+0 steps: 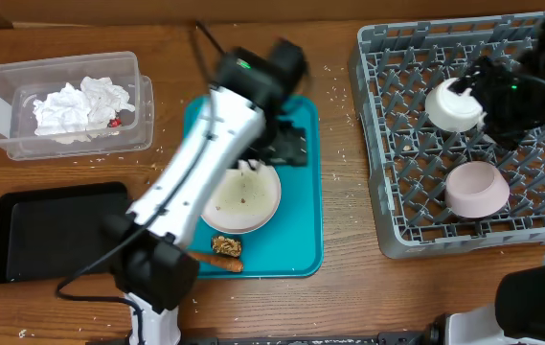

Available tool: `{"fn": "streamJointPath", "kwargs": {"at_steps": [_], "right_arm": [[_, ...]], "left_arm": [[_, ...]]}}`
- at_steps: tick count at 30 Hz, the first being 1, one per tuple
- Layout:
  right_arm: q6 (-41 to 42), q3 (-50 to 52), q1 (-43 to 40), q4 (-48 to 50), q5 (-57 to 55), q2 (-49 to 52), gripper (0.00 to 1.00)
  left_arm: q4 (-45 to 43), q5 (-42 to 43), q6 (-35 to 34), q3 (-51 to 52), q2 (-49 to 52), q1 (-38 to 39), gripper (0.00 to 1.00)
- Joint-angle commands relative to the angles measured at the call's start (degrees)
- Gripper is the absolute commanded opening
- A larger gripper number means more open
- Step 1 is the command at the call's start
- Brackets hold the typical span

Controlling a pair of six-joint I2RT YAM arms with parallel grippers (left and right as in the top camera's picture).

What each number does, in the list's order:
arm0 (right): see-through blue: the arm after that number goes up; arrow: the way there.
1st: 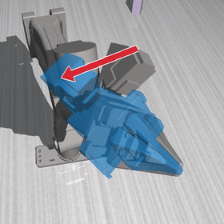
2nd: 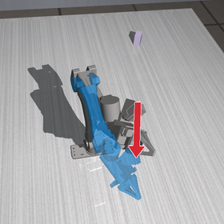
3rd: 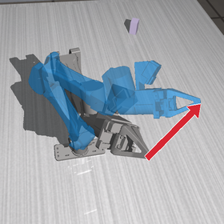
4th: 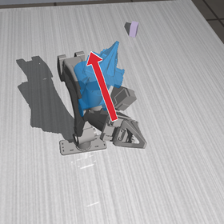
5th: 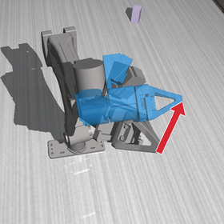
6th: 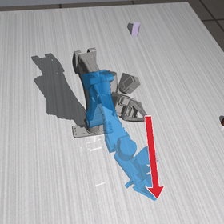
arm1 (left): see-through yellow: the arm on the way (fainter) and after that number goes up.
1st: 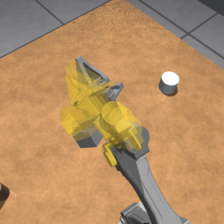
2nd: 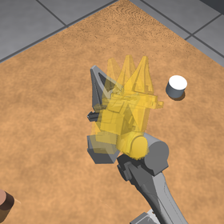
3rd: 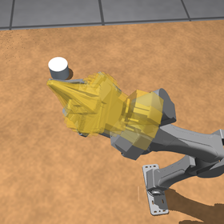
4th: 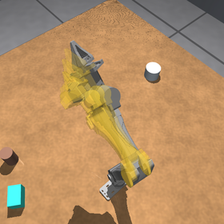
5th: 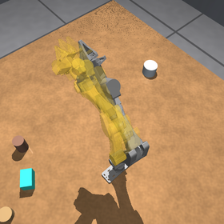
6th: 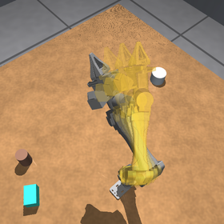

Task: Sort waste into correct bins and load items into the dishwasher
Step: 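Reach left gripper to the white rice plate and grasp its rim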

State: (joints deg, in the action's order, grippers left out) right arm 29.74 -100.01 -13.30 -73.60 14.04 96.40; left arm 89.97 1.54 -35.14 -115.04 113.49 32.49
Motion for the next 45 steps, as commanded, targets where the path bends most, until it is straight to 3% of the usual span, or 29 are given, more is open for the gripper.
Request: {"fn": "streamJointPath", "kwargs": {"at_steps": [1,4,8,16,22,28,41,45], "right_arm": [[0.1,-1.7,-1.2,0.0,-0.5,-0.6,1.00],[0.1,-1.7,-1.5,0.0,-0.5,-0.6,1.00],[0.1,-1.7,-1.5,0.0,-0.5,-0.6,1.00],[0.1,-1.7,-1.5,0.0,-0.5,-0.6,1.00],[0.1,-1.7,-1.5,0.0,-0.5,-0.6,1.00],[0.1,-1.7,-1.5,0.0,-0.5,-0.6,1.00],[0.1,-1.7,-1.5,0.0,-0.5,-0.6,1.00],[0.1,-1.7,-1.5,0.0,-0.5,-0.6,1.00]], "left_arm": [[-5.2,-3.0,-5.7,6.5,-0.3,3.5,1.00],[-10.3,-3.7,-5.6,10.9,-0.3,5.1,0.98],[-16.9,-4.0,-6.3,16.3,-0.3,5.6,0.84],[-26.1,-7.5,-7.7,25.0,-0.3,5.7,0.79],[-33.8,-11.4,-7.4,29.5,-0.3,6.3,0.70],[-40.6,-12.5,-5.9,33.0,-0.3,6.3,0.71],[-43.1,-12.4,-6.2,37.2,-0.3,6.6,0.65],[-44.4,-12.4,-6.2,37.3,-0.3,6.9,0.53]]}}
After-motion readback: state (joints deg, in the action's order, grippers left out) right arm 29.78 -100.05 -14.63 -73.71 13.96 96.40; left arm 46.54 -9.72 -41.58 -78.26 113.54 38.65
